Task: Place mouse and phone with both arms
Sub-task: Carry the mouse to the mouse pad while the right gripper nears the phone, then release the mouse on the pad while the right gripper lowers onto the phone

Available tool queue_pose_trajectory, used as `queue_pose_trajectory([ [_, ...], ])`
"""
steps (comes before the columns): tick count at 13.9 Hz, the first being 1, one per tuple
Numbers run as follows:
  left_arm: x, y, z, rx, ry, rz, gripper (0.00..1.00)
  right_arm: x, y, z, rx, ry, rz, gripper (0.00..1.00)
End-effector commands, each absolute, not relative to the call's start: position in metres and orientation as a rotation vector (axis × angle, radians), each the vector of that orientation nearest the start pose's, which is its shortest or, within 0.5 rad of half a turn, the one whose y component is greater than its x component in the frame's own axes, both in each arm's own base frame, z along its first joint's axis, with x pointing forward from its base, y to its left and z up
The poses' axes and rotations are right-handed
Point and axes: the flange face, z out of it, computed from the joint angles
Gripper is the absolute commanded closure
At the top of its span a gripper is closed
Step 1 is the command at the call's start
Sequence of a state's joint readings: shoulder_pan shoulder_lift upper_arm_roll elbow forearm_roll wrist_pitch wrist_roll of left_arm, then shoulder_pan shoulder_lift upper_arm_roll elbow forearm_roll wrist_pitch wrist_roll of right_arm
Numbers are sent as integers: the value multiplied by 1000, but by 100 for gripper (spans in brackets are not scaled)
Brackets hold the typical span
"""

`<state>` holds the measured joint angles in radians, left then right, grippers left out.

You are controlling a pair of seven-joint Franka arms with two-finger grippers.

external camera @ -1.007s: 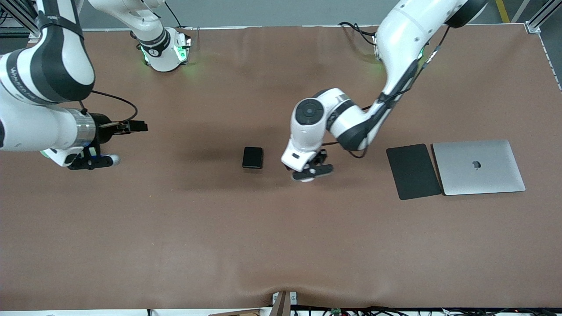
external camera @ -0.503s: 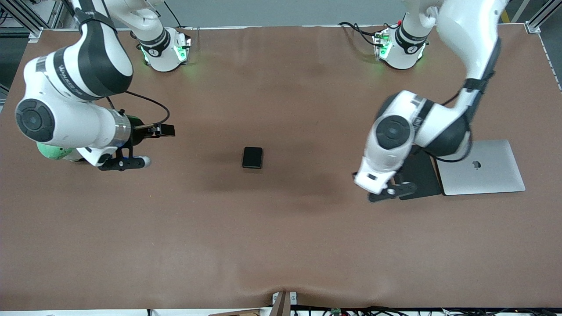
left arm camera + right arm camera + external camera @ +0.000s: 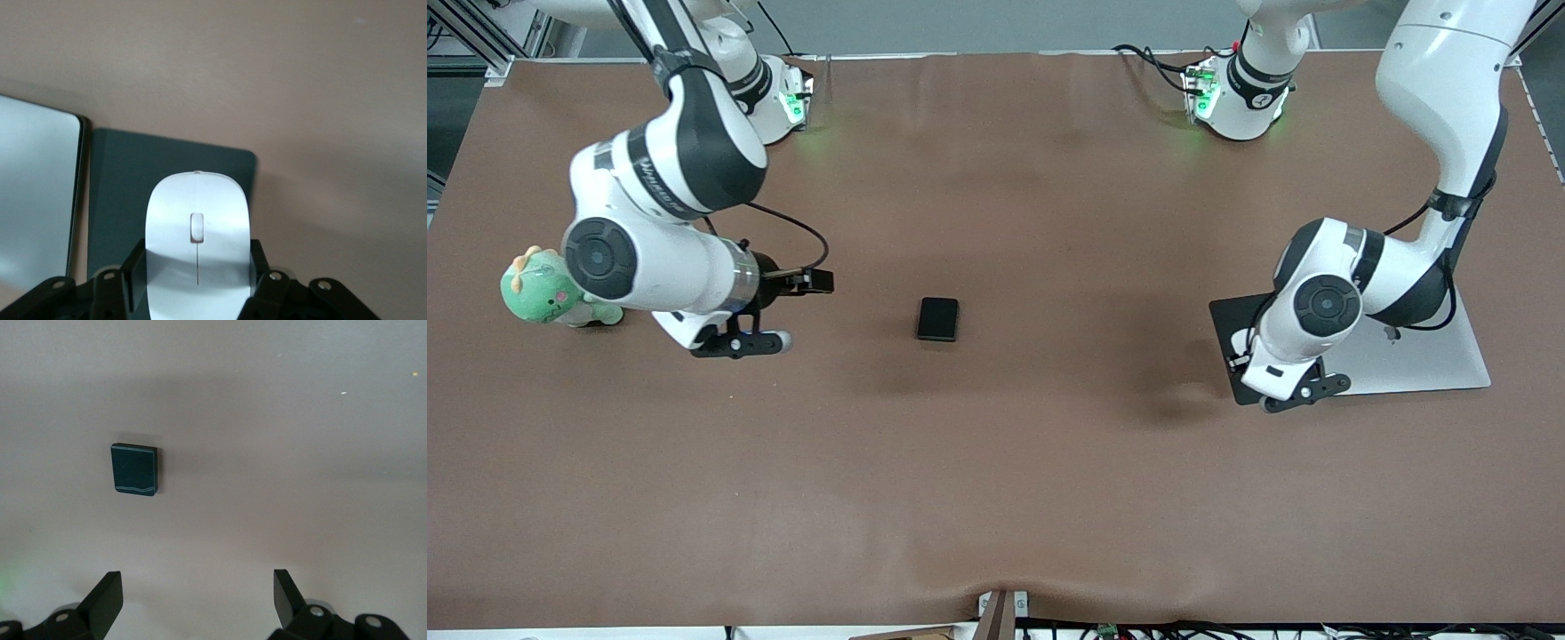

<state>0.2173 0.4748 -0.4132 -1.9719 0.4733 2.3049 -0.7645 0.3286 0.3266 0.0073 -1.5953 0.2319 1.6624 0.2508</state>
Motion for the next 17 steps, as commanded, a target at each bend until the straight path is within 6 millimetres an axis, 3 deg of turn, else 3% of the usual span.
queue_pose_trajectory([
  [1, 563, -72, 218, -2977, -338, -101, 100, 583, 247, 415, -2953, -43, 465, 0],
  [3, 554, -52, 209, -2964, -307, -113, 100, 583, 259, 409, -2957, -54, 444, 0],
  [5, 548, -45, 203, -2962, -292, -104, 100, 577, 280, 388, -2967, -33, 412, 0],
  [10, 542, -61, 200, -2981, -231, -92, 100, 565, 327, 336, -2977, -22, 276, 0],
  [14, 541, -67, 194, -2992, -213, -76, 100, 560, 348, 314, -2982, -59, 246, 0],
  [15, 542, -66, 192, -2995, -197, -70, 81, 559, 352, 308, -2983, -62, 244, 0],
  [17, 544, -64, 187, -3010, -193, -74, 58, 550, 367, 287, -3001, -28, 243, 0],
])
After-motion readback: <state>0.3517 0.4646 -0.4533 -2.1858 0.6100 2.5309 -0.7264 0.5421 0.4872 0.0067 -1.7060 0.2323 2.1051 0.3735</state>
